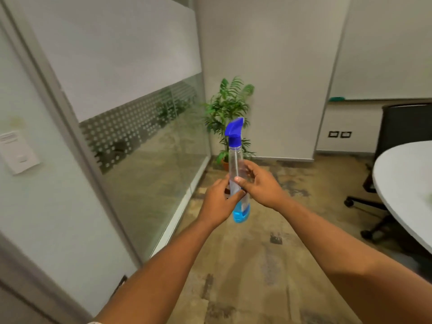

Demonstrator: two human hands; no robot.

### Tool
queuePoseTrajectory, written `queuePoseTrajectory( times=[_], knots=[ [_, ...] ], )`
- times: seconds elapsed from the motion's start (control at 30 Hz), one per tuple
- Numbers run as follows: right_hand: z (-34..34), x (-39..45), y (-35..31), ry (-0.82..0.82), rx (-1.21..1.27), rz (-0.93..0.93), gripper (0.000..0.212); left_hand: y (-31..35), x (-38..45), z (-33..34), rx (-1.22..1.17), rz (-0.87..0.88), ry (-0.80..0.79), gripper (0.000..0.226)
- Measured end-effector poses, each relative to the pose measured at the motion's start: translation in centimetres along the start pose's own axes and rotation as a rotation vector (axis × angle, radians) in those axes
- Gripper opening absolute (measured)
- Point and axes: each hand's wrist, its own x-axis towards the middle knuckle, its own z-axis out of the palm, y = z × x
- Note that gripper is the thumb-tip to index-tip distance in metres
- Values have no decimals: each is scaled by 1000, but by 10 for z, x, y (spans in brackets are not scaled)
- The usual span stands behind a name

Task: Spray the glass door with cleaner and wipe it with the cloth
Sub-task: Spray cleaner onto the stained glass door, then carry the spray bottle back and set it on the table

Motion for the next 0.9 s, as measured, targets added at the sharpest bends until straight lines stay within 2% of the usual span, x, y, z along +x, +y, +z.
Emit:
queuePoseTrajectory(
  times=[0.2, 0.27, 0.37, 0.53, 0.67, 0.9],
  knots=[
    [-36, 36, 39, 133, -98, 71, 54, -10, 74, 45, -88, 44, -160, 43],
    [-48, 45, 51, 170, -115, 111, 50, -12, 94, 62, -149, 29, -215, 43],
    [-72, 51, 69, 227, -110, 169, 42, -14, 118, 90, -244, 2, -300, 30],
    [-113, 46, 104, 272, -185, 274, 44, -6, 146, 139, -333, -20, -464, 41],
    [-151, 36, 135, 285, -170, 336, 49, 6, 171, 181, -284, 77, -554, 53],
    [-229, 23, 188, 384, -112, 346, 27, 41, 213, 269, -166, 251, -625, 53]
  ],
)
